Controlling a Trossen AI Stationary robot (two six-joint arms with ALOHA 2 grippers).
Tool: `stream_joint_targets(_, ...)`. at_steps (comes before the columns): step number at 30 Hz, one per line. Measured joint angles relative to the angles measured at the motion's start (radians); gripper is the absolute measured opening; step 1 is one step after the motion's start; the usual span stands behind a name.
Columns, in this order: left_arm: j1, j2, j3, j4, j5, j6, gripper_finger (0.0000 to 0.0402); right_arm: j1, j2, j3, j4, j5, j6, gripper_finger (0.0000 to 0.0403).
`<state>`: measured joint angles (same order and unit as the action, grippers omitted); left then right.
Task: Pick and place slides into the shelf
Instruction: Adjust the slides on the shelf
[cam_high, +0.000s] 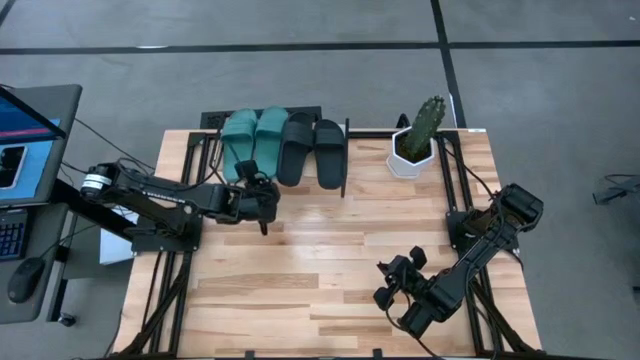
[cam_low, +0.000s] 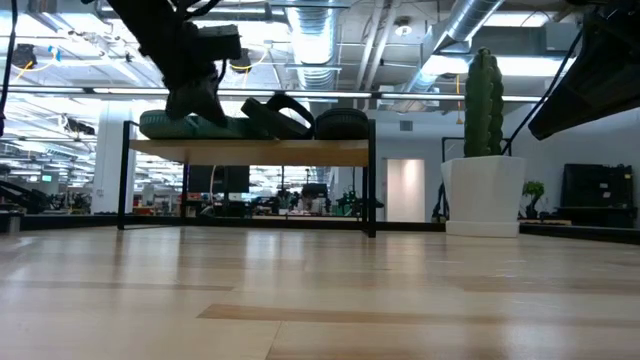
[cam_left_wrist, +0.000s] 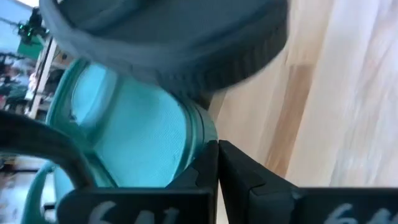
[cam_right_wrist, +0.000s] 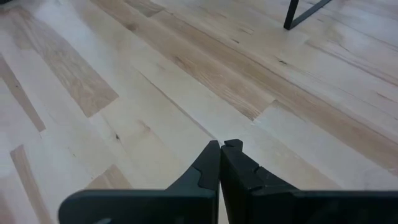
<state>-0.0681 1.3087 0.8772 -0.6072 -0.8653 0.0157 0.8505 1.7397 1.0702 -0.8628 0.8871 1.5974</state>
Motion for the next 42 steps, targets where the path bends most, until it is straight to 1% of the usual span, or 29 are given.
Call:
stream_joint_targets(10,-0.015,0.0,0.0,-0.153,-0.015,-0.118,0.0,0.0,0.0,0.0,0.0,0.0,0.0,0.0)
stream_joint_targets(16,-0.07,0.0,0.0,-0.169,-0.021,-0.158,0.0,0.0,0.0,0.0,0.0,0.0,0.0,0.0)
stream_joint_targets(18,-0.099,0.0,0.017,-0.204,-0.051,-0.167,0.0,0.0,0.0,0.0,0.0,0.0,0.0,0.0)
stream_joint_targets(21,-0.149,0.0,0.077,-0.311,-0.158,-0.215,0.0,0.0,0.0,0.0,0.0,0.0,0.0,0.0)
stream_joint_targets(25,-0.213,-0.01,0.216,-0.505,-0.327,-0.275,0.0,0.0,0.0,0.0,-0.001,0.0,0.0,0.0)
stream_joint_targets(26,-0.219,-0.011,0.258,-0.537,-0.351,-0.278,0.0,0.0,0.0,0.0,-0.001,0.0,0.0,0.0)
stream_joint_targets(29,-0.207,-0.017,0.392,-0.585,-0.351,-0.241,0.0,-0.002,0.0,0.0,-0.004,0.0,0.0,0.0)
stream_joint_targets(31,-0.173,-0.018,0.49,-0.584,-0.306,-0.172,0.0,-0.002,0.0,0.0,-0.008,0.0,-0.001,0.0)
stream_joint_targets(33,-0.12,-0.018,0.588,-0.583,-0.215,-0.103,0.0,-0.002,0.0,0.0,-0.008,0.0,-0.008,0.0)
stream_joint_targets(34,-0.084,-0.018,0.635,-0.579,-0.15,-0.068,0.0,-0.002,0.0,0.0,-0.008,0.001,-0.009,0.0)
stream_joint_targets(37,0.056,-0.018,0.758,-0.556,0.048,0.027,0.0,-0.002,0.0,0.0,-0.008,0.002,-0.01,0.0)
stream_joint_targets(42,0.342,-0.001,0.906,-0.503,0.297,0.138,0.0,-0.005,0.0,0.0,-0.007,0.003,-0.011,0.0)
